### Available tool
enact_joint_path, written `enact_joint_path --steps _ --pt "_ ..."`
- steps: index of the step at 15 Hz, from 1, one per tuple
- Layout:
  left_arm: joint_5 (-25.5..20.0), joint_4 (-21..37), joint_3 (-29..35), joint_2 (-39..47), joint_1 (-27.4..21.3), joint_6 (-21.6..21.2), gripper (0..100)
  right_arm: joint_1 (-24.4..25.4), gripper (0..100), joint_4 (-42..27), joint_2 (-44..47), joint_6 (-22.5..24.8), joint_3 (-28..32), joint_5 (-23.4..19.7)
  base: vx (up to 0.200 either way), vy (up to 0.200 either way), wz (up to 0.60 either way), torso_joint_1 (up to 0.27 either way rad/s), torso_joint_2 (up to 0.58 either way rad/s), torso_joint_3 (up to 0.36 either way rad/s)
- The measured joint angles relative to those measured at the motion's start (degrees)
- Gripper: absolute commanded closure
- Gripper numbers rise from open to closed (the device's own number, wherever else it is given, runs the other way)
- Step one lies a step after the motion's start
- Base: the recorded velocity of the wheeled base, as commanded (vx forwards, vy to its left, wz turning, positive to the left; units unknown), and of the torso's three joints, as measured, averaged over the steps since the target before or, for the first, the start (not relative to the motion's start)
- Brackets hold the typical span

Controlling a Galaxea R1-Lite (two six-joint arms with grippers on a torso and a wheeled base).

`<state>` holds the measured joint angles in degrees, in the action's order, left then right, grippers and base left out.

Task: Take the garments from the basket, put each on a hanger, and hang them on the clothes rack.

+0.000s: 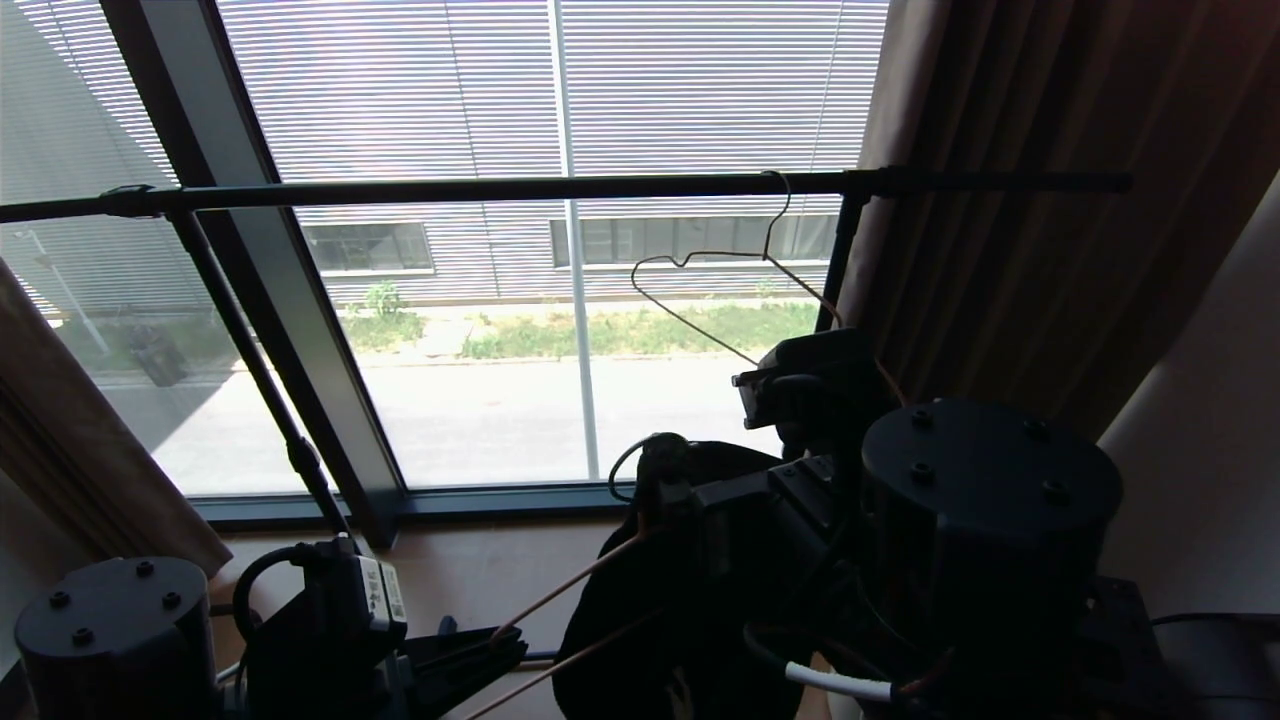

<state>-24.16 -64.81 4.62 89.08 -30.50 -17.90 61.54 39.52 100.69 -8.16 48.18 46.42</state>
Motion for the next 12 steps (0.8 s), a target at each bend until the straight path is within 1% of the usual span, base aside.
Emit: enact_joint_path --steps 4,12 --pt "-0.02 -0.04 0.63 0.04 0.29 0.95 100 0.84 0 -0.02 -0.11 -0.02 -0.41 0.35 0.000 0.000 0.00 0.000 0.00 0.000" --pt "0.05 -0.17 1.79 -0.07 2.97 1.95 100 1.68 0 -0.04 -0.23 0.06 -1.73 0.33 0.000 0.000 0.00 0.000 0.00 0.000"
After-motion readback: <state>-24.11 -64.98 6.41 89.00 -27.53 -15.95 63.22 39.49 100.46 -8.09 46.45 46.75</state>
